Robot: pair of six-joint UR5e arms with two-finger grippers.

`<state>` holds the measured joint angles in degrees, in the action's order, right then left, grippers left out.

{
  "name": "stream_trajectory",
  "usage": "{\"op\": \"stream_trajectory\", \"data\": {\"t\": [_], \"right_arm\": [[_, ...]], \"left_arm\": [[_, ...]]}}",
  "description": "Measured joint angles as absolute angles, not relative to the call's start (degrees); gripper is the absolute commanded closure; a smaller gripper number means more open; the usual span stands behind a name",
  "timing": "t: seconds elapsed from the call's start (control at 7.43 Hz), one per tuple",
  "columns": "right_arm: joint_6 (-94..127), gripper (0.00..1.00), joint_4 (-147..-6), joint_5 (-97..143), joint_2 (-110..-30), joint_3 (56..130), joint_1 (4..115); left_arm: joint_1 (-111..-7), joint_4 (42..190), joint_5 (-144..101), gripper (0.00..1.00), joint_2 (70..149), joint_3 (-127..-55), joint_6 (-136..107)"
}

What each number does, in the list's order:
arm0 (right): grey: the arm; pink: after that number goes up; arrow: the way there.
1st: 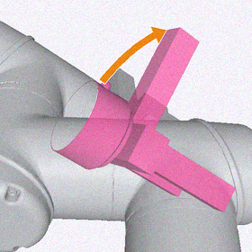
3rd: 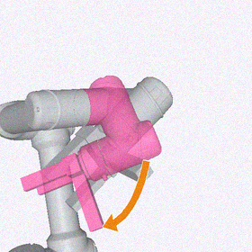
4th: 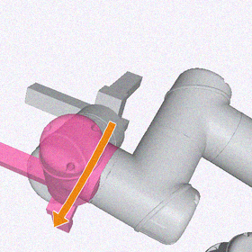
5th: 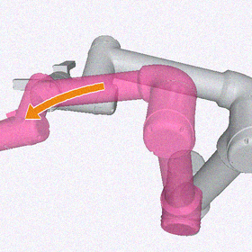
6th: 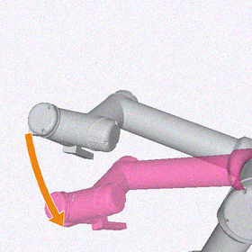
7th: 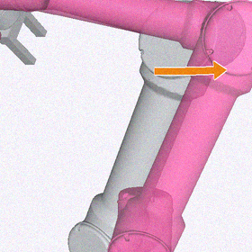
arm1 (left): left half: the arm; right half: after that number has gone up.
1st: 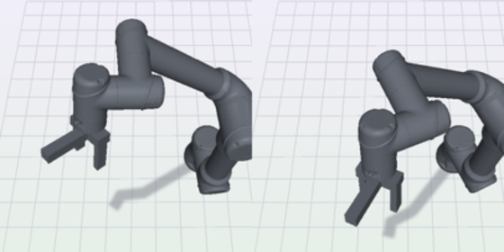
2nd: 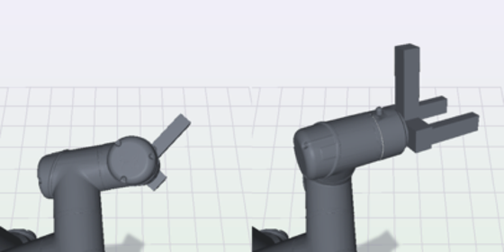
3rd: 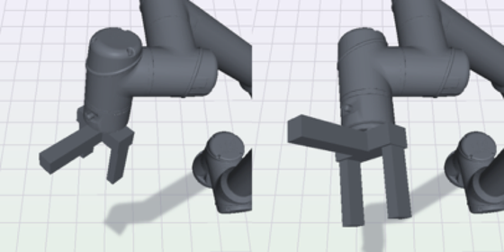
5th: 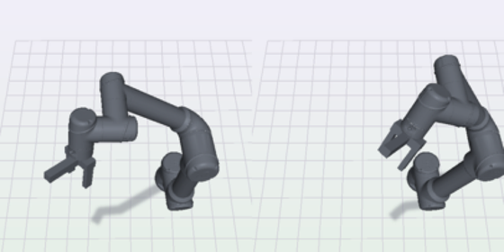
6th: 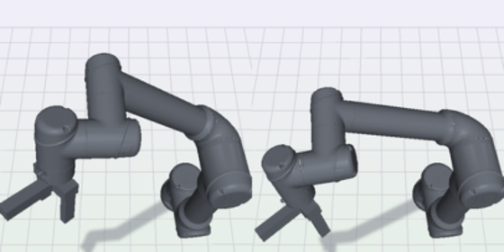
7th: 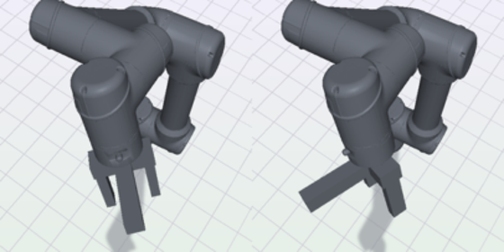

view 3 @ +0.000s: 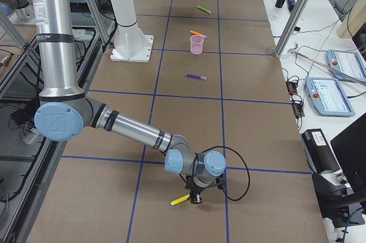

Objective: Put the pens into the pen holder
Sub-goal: 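Lift the yellow highlighter toward the cup while the left gripper grasps the green marker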

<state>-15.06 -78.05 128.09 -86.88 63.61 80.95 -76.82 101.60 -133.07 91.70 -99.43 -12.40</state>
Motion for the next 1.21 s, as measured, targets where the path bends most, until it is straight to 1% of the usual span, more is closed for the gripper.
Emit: {"op": "stream_trajectory", "data": {"t": [1.21], "right_arm": [[-16.37,0.49,-78.06,128.21,-86.07,61.69,80.95]], "left_arm": [[-76.81,101.6,-132.98,0.01,92.2,-99.43,-12.48]]}}
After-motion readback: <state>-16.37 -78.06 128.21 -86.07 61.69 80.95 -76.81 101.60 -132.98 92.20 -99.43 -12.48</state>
